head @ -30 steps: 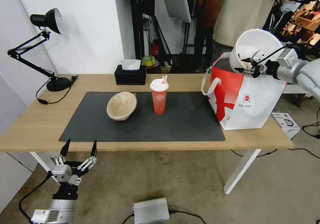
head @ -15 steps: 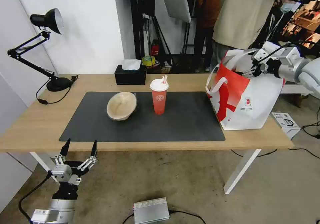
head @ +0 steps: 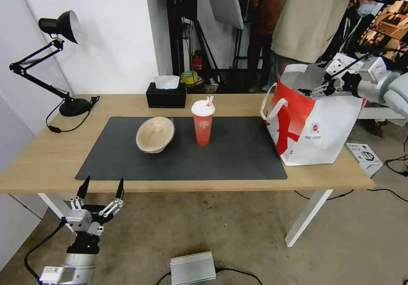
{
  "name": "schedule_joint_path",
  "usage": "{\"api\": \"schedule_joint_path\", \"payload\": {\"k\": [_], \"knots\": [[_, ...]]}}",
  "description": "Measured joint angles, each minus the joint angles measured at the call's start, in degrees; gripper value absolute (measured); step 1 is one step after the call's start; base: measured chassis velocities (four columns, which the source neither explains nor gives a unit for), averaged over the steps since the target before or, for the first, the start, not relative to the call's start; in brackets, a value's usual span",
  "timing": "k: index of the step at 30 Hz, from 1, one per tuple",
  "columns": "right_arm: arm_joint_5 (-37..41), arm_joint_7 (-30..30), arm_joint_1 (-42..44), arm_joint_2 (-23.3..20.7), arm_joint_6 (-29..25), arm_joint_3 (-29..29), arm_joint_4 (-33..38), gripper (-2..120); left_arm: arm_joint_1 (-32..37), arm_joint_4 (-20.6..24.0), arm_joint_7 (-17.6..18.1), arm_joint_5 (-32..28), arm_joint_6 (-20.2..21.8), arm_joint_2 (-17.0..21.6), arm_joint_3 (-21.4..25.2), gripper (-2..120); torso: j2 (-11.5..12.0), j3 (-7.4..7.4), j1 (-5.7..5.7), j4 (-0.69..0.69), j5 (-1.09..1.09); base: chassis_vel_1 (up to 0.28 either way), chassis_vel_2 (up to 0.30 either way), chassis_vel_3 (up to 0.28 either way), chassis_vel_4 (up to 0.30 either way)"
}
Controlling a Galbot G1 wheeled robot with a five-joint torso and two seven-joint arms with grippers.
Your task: Pick up the trash from the table and place it into the takeout bag.
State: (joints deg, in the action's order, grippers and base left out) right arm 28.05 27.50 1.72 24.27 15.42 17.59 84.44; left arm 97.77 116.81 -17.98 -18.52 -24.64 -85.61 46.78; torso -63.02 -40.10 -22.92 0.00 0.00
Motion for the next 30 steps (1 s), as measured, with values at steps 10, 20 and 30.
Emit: {"api": "schedule_joint_path", "payload": {"k": [10, 20, 30], "knots": [[1.9, -0.6, -0.7, -1.1, 0.2, -0.1, 2.0, 100, -0.1, 0.0, 0.0, -0.1, -0.1, 0.1, 0.1, 100, 0.0, 0.0, 0.0, 0.0, 0.0, 0.0, 0.0, 0.0, 0.0], [9.4, -4.6, 1.1, -3.3, 2.4, -2.0, 6.6, 100, 0.3, 0.9, 0.0, -0.3, -0.1, 0.2, 0.5, 100, 0.0, 0.0, 0.0, 0.0, 0.0, 0.0, 0.0, 0.0, 0.0], [17.9, -22.8, 14.0, -4.6, -2.2, -9.3, 17.3, 100, 1.1, 2.1, 0.0, -0.4, -0.1, 0.2, 0.6, 100, 0.0, 0.0, 0.0, 0.01, -0.03, 0.0, 0.0, 0.0, 0.0]]}}
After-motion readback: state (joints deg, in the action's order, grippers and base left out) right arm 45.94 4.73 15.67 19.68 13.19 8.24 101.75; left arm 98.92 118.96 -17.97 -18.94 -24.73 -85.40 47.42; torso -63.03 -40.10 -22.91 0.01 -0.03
